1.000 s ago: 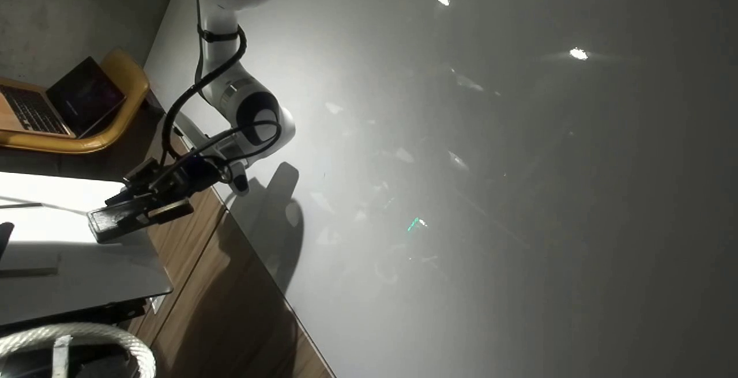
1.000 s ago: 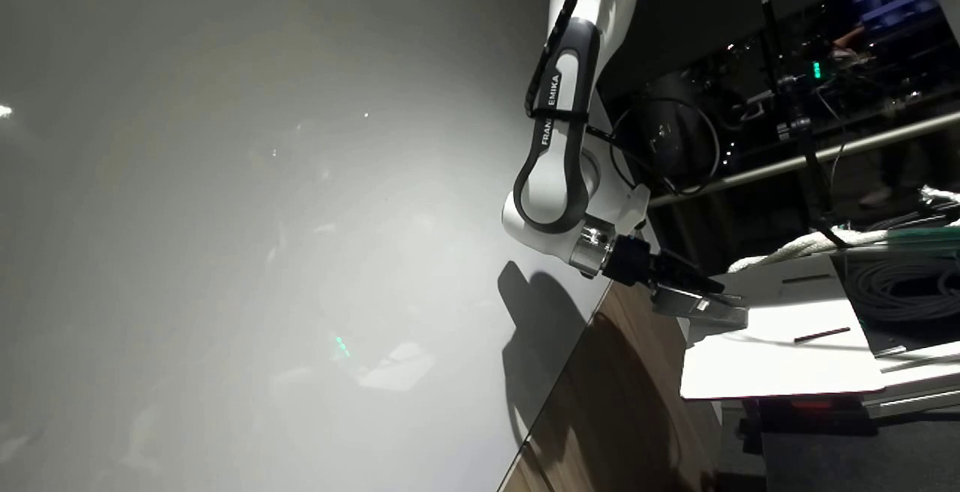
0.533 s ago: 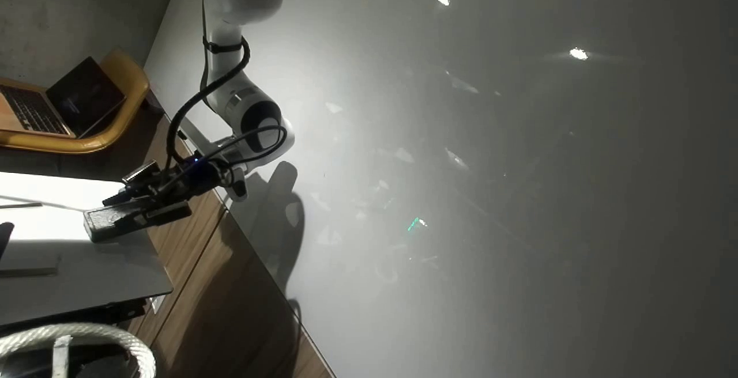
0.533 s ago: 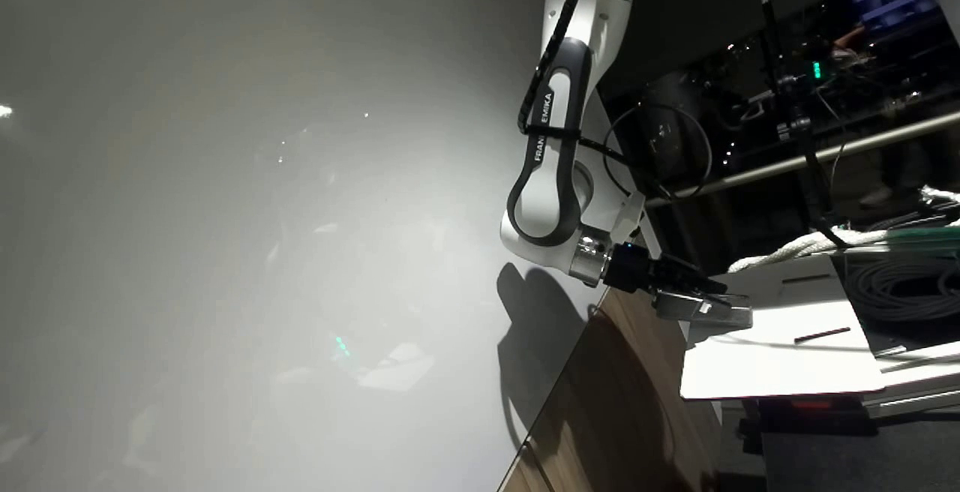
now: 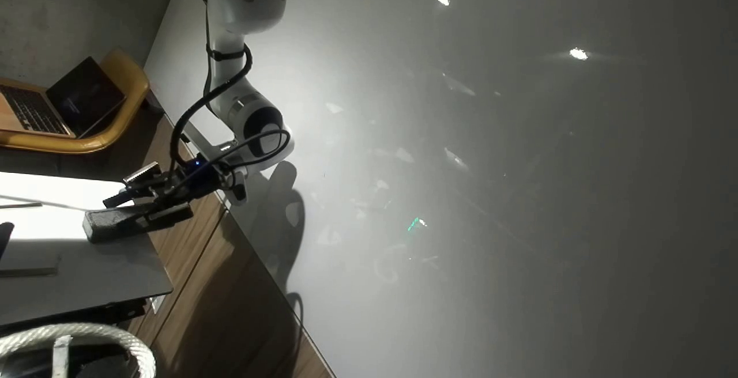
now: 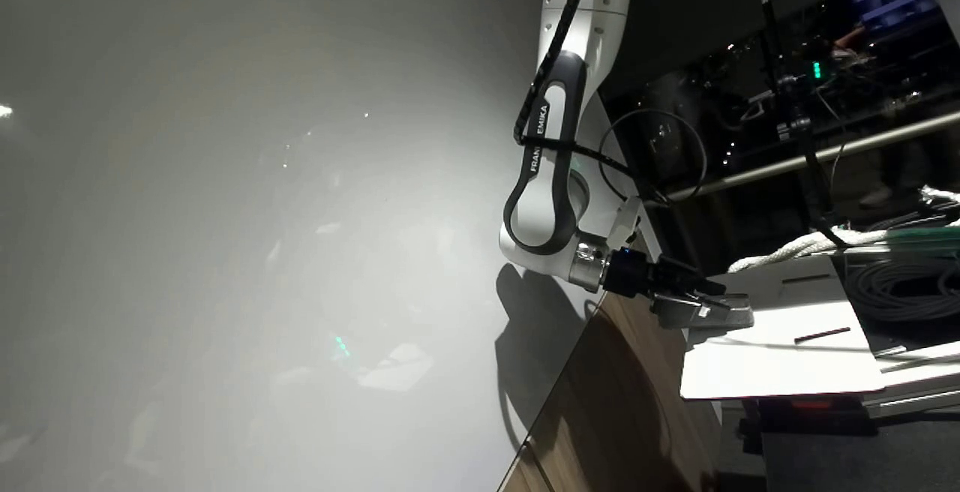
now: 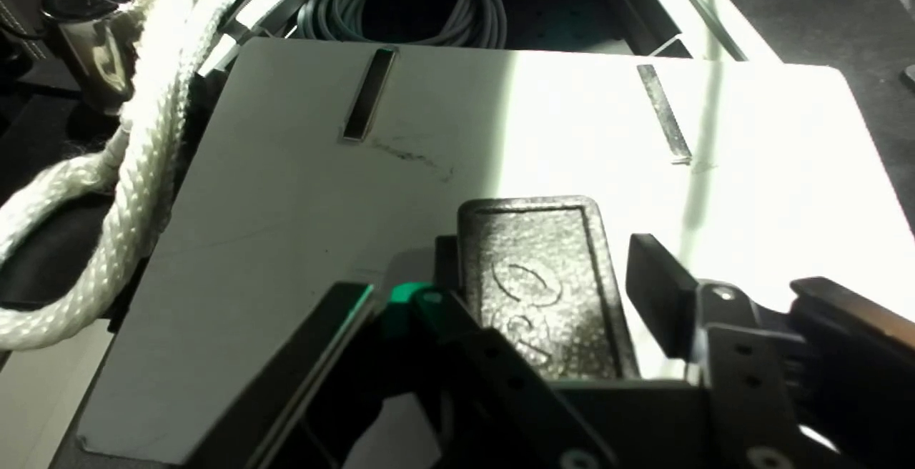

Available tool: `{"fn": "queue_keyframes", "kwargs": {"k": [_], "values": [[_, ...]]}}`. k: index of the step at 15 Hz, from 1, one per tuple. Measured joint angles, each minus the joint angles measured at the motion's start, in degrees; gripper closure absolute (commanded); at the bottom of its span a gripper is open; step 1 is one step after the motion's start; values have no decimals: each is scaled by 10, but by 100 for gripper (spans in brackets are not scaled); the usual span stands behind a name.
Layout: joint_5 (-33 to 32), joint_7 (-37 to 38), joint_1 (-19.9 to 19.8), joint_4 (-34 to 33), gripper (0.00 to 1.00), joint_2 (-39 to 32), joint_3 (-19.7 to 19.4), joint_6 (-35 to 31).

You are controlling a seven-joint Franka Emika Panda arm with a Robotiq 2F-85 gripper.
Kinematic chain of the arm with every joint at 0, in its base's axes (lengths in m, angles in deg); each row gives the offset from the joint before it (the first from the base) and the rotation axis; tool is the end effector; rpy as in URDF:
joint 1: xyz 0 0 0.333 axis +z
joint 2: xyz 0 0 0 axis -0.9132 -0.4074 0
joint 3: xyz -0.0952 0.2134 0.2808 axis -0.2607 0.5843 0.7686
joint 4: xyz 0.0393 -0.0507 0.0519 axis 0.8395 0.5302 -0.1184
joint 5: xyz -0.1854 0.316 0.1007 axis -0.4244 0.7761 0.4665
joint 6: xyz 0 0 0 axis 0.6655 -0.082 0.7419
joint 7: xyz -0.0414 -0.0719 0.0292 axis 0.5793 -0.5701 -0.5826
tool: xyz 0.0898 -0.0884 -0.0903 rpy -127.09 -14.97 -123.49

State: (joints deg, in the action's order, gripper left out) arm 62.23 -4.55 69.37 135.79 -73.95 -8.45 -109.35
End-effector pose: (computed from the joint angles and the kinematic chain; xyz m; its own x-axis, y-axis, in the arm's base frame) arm 0.4677 0.0402 0.1595 0.5835 0.0556 -0.8102 0.1170 -0.9930 0.0161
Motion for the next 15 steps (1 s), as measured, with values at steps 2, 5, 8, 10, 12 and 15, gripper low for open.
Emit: {"fn": "queue_keyframes", "kwargs": {"k": [2,5,8,10,12,15], "values": [[0,2,0,-5,0,-5,0,0],[0,4,0,-11,0,-8,0,0],[0,4,1,-17,0,-8,0,-1],[-4,4,5,-17,0,1,2,-8],[-12,8,16,-9,0,26,4,-31],[-34,25,40,25,0,93,11,-74]]}}
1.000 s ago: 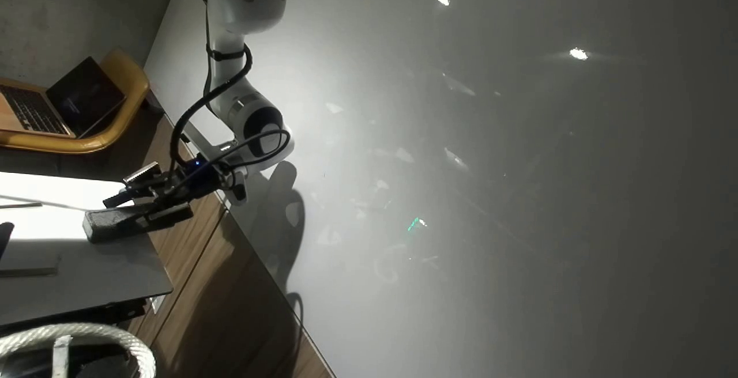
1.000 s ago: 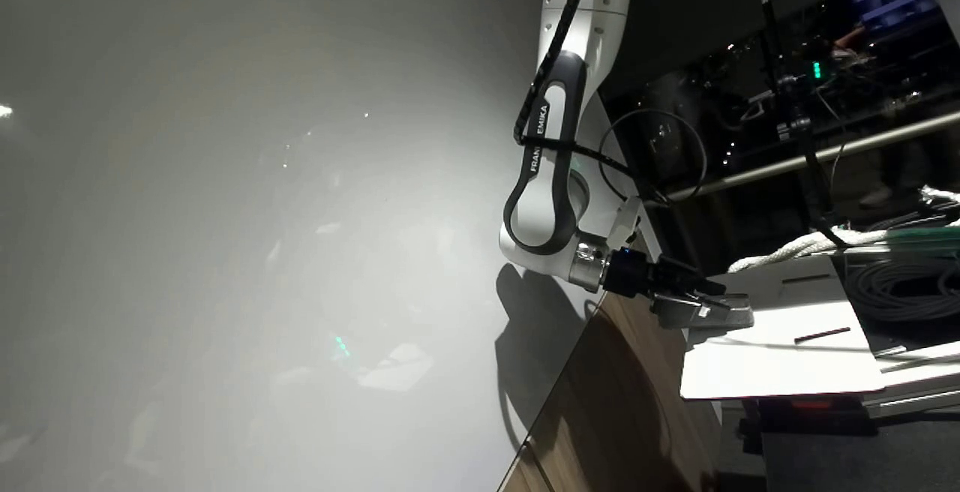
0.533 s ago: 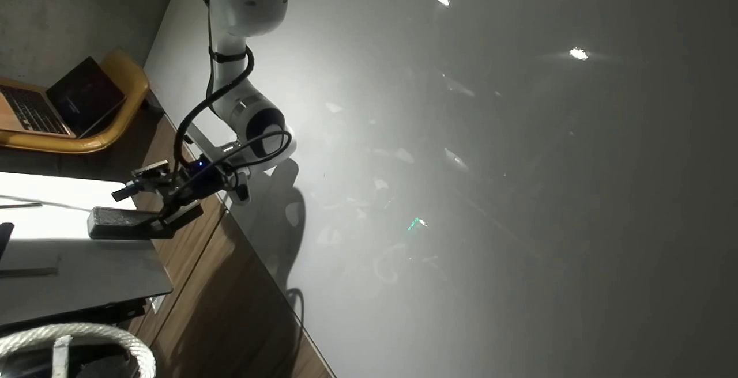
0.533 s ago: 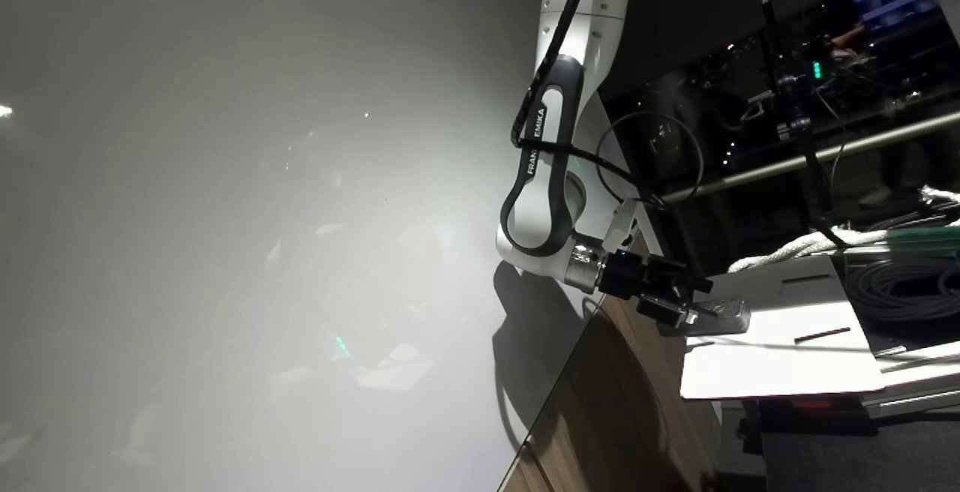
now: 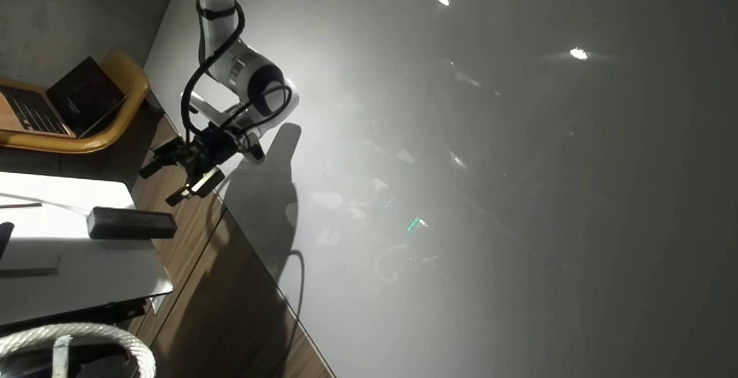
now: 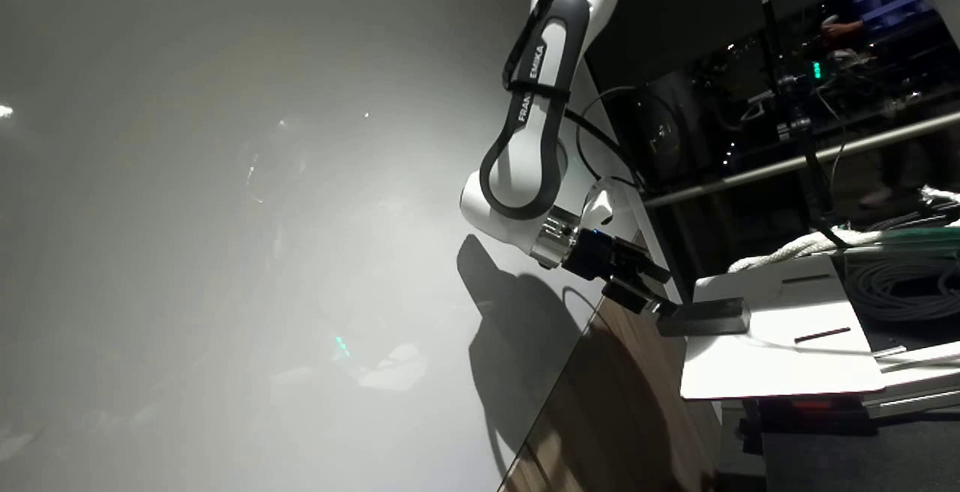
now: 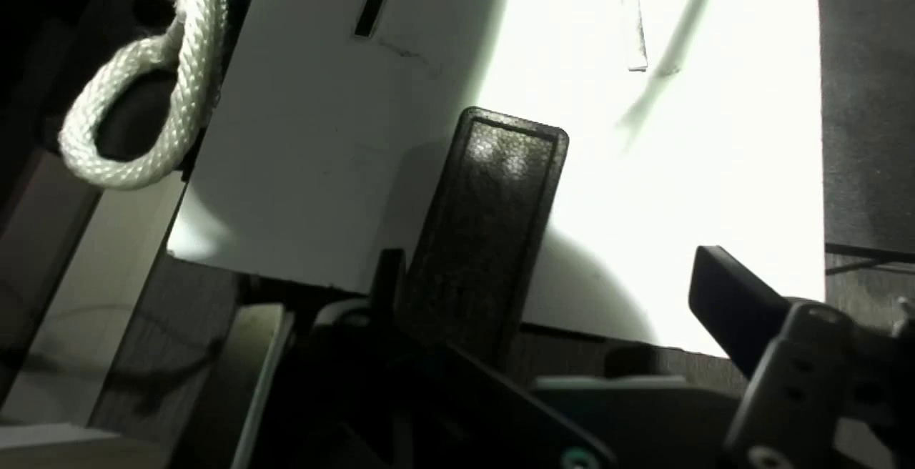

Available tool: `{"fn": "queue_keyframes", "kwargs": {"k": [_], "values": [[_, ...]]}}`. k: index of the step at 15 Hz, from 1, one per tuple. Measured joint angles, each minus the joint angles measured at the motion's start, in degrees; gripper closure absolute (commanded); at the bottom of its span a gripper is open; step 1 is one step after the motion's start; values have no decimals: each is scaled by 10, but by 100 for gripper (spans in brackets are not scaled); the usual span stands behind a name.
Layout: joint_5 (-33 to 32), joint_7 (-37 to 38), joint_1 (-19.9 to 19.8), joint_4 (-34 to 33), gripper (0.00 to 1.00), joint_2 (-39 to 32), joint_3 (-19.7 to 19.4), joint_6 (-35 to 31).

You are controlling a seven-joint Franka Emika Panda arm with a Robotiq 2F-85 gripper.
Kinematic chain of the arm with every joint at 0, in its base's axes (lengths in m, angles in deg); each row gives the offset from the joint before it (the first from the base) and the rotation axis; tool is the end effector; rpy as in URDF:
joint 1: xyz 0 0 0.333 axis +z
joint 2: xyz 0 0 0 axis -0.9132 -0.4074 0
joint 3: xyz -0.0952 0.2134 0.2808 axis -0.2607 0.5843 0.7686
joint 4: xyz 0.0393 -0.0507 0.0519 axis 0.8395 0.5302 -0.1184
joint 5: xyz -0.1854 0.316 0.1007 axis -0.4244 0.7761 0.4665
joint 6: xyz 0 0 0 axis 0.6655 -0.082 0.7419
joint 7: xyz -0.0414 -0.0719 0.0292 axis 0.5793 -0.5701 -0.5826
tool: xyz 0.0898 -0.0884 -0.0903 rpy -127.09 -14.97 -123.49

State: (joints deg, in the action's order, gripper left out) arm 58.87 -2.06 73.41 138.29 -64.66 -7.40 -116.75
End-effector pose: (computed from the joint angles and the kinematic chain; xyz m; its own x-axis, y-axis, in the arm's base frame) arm 0.4906 0.0787 0.2212 0.7615 0.1123 -0.6383 0.2108 -0.9742 0.0801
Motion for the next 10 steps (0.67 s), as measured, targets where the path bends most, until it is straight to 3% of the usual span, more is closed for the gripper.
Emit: {"fn": "queue_keyframes", "kwargs": {"k": [4,10], "values": [[-16,33,23,61,0,110,13,-58],[-20,58,25,154,0,274,28,-142]]}}
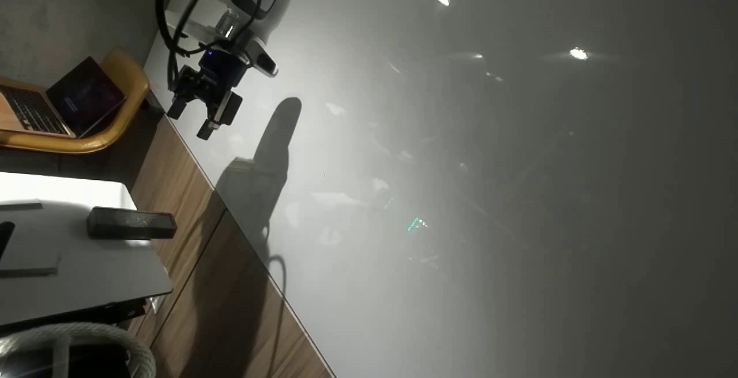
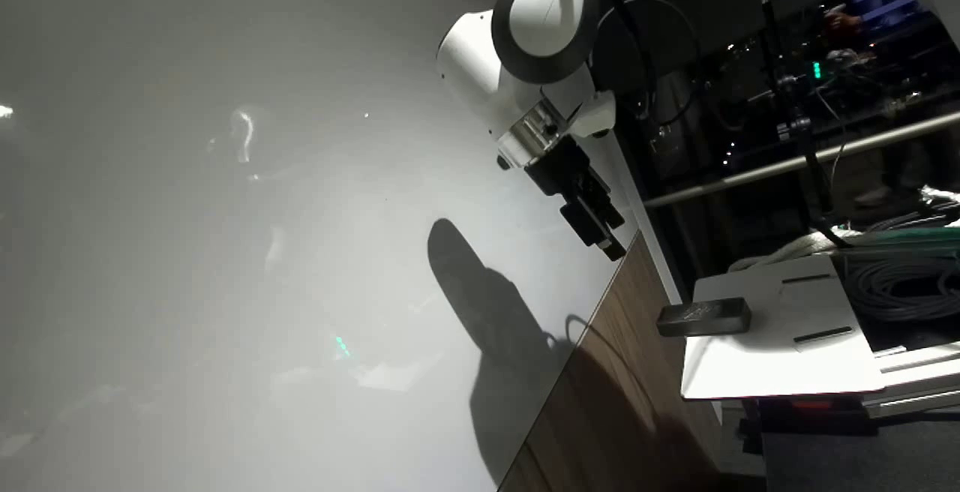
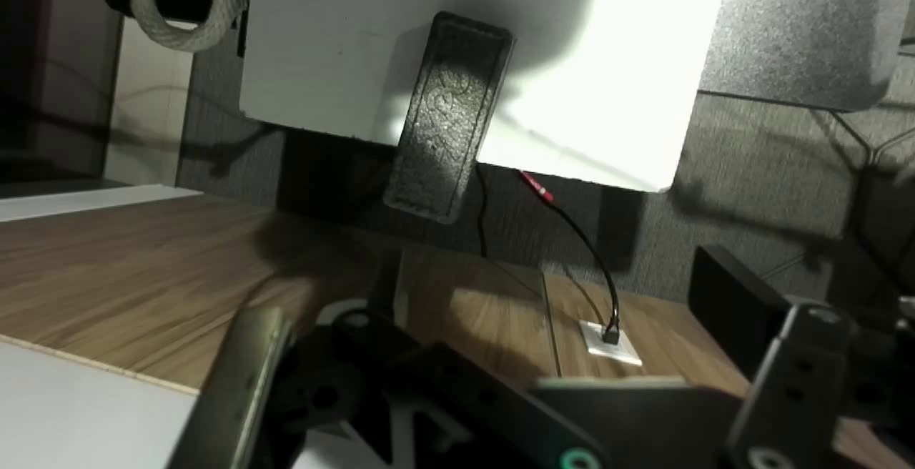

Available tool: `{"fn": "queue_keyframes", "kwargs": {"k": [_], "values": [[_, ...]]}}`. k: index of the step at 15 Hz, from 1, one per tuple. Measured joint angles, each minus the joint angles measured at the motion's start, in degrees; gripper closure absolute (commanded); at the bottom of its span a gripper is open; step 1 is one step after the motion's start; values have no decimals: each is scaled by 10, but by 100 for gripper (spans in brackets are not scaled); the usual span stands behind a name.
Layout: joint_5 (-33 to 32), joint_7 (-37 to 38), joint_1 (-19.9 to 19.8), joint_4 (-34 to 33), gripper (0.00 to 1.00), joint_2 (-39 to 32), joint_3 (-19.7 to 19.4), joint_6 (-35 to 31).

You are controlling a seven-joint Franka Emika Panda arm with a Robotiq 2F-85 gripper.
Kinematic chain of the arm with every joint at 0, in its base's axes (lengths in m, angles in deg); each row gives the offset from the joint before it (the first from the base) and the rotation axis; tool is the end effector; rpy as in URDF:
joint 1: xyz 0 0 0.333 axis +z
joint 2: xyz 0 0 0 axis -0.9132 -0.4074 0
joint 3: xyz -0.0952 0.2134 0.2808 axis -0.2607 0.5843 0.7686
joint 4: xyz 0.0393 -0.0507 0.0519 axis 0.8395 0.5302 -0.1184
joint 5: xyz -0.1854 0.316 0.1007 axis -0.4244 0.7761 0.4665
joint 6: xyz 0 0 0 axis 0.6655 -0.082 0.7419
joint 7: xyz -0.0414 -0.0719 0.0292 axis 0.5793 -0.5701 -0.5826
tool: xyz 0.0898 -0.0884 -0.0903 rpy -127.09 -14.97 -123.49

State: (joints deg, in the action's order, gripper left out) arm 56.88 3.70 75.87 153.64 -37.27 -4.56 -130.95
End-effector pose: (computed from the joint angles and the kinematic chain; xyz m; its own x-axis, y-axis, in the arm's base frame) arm 0.4437 0.1127 0.3649 0.9611 0.1670 -0.2201 0.2022 -0.9680 0.1485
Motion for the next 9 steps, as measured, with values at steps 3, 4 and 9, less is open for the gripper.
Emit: {"fn": "queue_keyframes", "kwargs": {"k": [3,4,9], "values": [[0,12,-3,55,0,79,1,-35],[0,15,-5,74,0,104,1,-42],[4,15,-8,149,0,201,2,-47]]}}
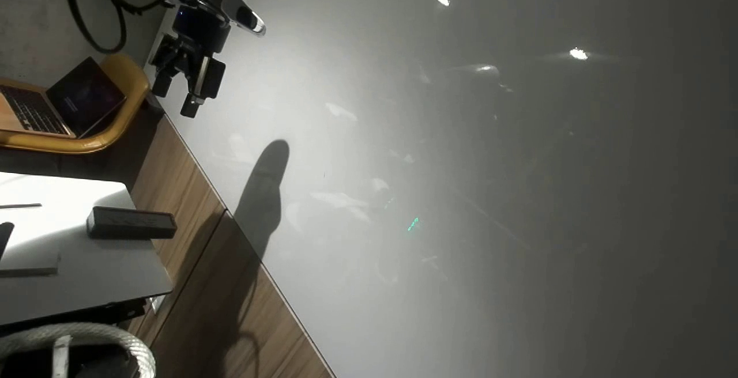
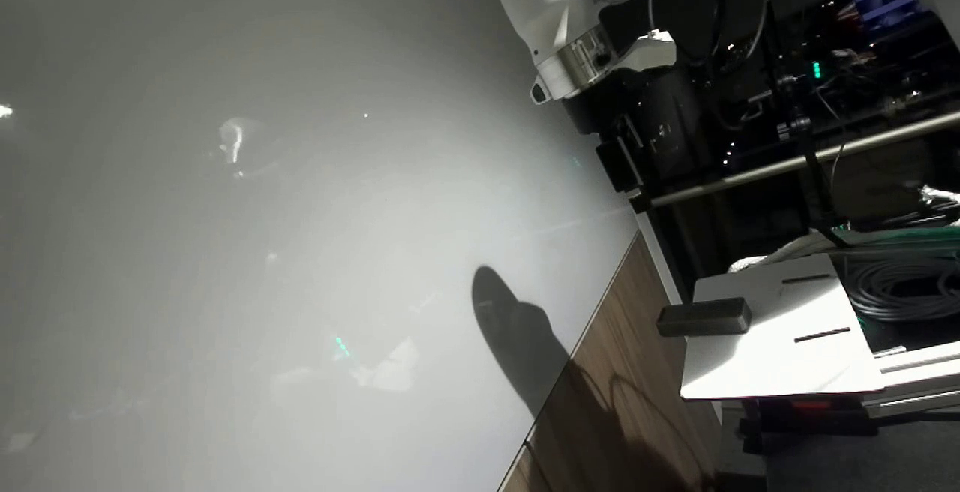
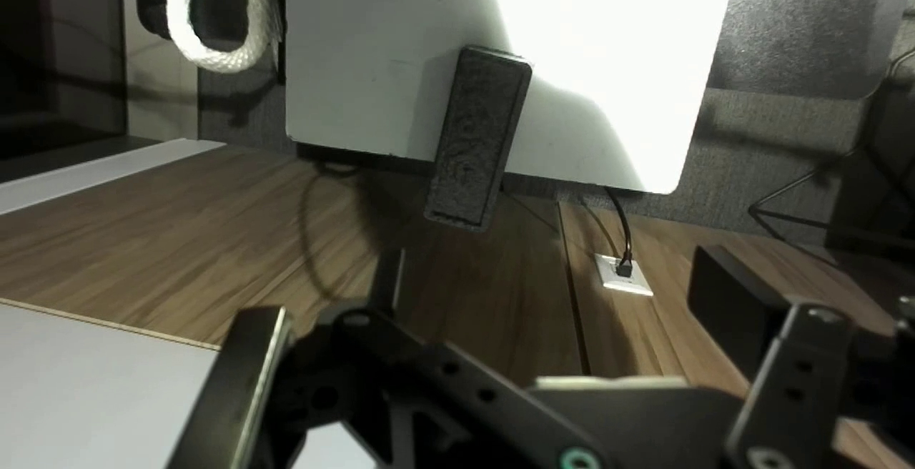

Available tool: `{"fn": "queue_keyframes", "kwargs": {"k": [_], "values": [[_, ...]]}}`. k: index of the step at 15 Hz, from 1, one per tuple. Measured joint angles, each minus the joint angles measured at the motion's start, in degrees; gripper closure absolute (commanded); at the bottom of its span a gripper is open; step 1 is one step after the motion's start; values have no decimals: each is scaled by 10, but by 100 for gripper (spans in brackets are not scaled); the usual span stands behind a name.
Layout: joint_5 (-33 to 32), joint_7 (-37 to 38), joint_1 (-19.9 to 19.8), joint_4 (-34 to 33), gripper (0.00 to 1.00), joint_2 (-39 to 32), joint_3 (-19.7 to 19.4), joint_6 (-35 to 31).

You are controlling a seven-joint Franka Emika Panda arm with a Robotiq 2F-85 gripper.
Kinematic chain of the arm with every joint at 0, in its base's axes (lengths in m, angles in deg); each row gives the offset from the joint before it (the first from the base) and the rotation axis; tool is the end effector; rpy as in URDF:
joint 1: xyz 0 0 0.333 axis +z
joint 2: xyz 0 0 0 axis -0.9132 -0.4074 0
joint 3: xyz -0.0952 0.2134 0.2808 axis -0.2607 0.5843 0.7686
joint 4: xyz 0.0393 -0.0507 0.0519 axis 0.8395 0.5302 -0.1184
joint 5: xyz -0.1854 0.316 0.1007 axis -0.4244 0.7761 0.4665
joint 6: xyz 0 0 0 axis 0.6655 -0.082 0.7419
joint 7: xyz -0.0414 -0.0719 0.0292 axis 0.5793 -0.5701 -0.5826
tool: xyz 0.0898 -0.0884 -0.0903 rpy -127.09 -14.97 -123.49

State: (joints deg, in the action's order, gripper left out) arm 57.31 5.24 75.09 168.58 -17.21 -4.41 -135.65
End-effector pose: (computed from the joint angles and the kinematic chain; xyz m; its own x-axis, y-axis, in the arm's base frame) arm 0.3589 0.0865 0.4069 0.9900 0.1331 -0.0472 0.1390 -0.9772 0.1604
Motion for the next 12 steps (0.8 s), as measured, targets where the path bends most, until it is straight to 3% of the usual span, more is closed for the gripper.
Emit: {"fn": "queue_keyframes", "kwargs": {"k": [12], "values": [[0,0,0,8,0,5,0,-9]]}}
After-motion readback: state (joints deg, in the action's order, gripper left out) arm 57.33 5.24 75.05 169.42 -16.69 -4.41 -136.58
